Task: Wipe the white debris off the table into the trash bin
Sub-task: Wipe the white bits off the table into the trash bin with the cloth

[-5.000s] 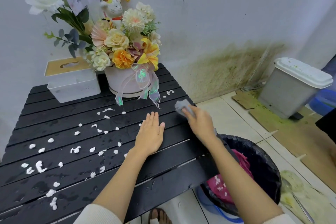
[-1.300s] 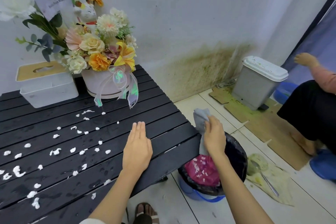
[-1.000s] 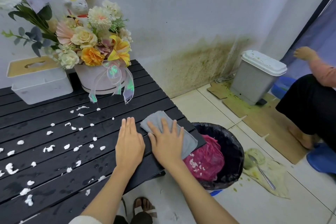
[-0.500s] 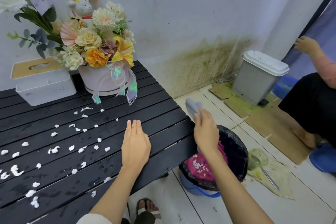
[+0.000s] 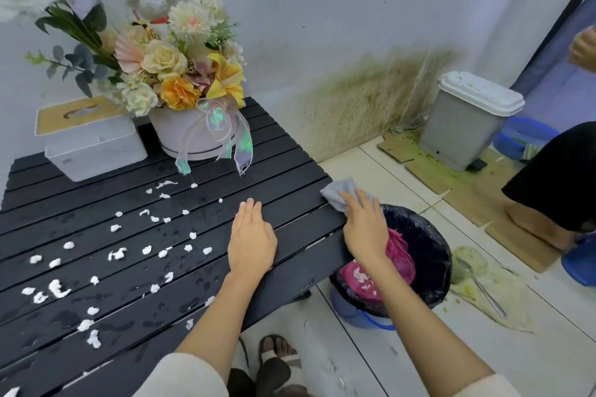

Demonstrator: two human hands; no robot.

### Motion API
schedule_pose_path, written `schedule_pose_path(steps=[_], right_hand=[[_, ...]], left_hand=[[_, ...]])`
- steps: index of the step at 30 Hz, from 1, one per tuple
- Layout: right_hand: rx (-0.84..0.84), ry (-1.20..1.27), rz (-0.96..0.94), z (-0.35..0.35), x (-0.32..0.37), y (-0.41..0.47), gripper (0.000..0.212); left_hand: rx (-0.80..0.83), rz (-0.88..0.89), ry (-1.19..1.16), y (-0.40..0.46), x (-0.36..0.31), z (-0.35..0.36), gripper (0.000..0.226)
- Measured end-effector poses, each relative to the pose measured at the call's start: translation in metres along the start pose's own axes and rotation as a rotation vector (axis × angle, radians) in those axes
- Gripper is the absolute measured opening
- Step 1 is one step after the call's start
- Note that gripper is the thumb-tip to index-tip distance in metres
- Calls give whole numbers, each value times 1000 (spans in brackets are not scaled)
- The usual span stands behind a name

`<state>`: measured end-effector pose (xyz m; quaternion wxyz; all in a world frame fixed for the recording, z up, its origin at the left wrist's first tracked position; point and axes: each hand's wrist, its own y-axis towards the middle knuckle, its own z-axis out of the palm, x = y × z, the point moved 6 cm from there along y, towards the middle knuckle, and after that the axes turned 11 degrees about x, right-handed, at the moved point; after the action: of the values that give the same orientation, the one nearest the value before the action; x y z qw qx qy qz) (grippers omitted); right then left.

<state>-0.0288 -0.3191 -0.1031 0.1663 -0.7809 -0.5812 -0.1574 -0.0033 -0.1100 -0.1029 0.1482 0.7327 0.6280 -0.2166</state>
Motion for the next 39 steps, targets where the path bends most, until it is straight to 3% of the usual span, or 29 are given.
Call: schedule_pose_path(steps=[4, 7, 11, 16, 19, 22, 28, 35, 39], right_hand=[[-91, 294, 31, -26, 6, -10, 42], [-118, 474, -70, -34, 43, -39, 41], [34, 587, -269, -13, 126, -90, 44], [281, 379, -576, 61, 237, -168, 65], [439, 111, -697, 115, 260, -198, 73], [389, -75, -750, 130, 250, -188, 70], [201, -154, -559, 105, 190, -130, 70], [58, -82, -274, 56, 118, -75, 63], [49, 129, -234, 37, 134, -80, 62]], left_hand=[[170, -42, -333, -7, 3, -30, 44], [49, -64, -373, -35, 15, -66, 42], [-183, -180, -352, -101, 68, -104, 42], [-393, -375, -322, -181, 141, -125, 42], [-428, -338, -299, -197, 153, -116, 41], [-377, -234, -187, -186, 149, -101, 42], [-350, -194, 194, -171, 147, -85, 45], [-309, -217, 196, -171, 147, -86, 47], [-367, -118, 39, -180, 140, -94, 44]])
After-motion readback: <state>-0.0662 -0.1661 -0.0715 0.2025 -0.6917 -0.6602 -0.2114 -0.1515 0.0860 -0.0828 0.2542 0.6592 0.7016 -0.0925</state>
